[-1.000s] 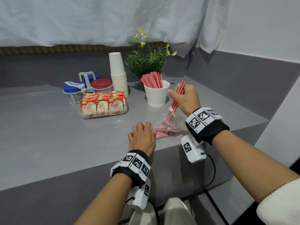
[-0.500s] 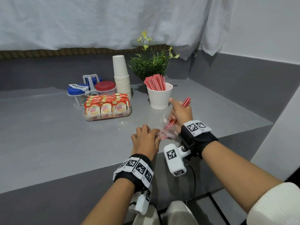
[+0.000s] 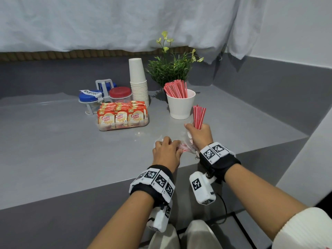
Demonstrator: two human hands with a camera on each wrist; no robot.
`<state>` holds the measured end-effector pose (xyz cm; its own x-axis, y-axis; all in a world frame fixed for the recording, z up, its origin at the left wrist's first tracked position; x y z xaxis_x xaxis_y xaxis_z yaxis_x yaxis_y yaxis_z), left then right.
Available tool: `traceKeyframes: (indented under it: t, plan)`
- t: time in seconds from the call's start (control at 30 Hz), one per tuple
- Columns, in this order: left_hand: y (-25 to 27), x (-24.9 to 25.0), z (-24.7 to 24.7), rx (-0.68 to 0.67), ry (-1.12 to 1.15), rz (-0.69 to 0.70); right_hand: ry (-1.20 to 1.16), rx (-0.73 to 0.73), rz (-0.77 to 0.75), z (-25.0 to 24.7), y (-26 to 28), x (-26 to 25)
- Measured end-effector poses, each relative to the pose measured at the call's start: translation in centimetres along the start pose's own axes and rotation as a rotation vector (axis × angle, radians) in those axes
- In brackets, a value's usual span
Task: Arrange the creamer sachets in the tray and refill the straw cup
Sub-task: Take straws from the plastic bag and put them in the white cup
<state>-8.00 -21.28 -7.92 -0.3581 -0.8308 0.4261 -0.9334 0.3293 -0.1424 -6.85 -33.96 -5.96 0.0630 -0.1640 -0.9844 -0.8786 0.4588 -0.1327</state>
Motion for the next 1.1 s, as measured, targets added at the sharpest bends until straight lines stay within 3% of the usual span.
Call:
traceKeyframes:
  t: [0.23, 0.43, 0.77, 1.1]
  plan:
    - [-0.5, 0.2, -0.5, -0.103, 0.011, -0.023, -0.057, -0.048, -0.04, 0.0, -0.8, -3.0]
    - [-2.9, 1.3, -4.4, -0.191, 0.111, -0.033, -0.162, -0.09, -0.141, 0.1, -3.6, -7.2]
    - [-12.3, 3.1, -13.8, 0.011, 0.349, -0.062, -0.173, -0.012, -0.294, 0.2, -10.4, -13.9]
    - [-20.0, 0.3, -13.0, 0.129, 0.243, -0.199, 0.114, 0.019, -0.263, 3.0, -17.2, -11.6]
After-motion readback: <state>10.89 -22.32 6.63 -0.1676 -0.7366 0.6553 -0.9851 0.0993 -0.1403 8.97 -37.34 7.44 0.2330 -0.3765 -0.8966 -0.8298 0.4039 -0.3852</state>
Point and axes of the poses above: each hand's wrist, its own y-axis away from the middle knuckle, its own z-axis out of the palm, x = y × z, the point moved 7 cm from there along -y, towards the middle knuckle, and after that the axes turned 3 degrees about y, right-handed, at the moved point
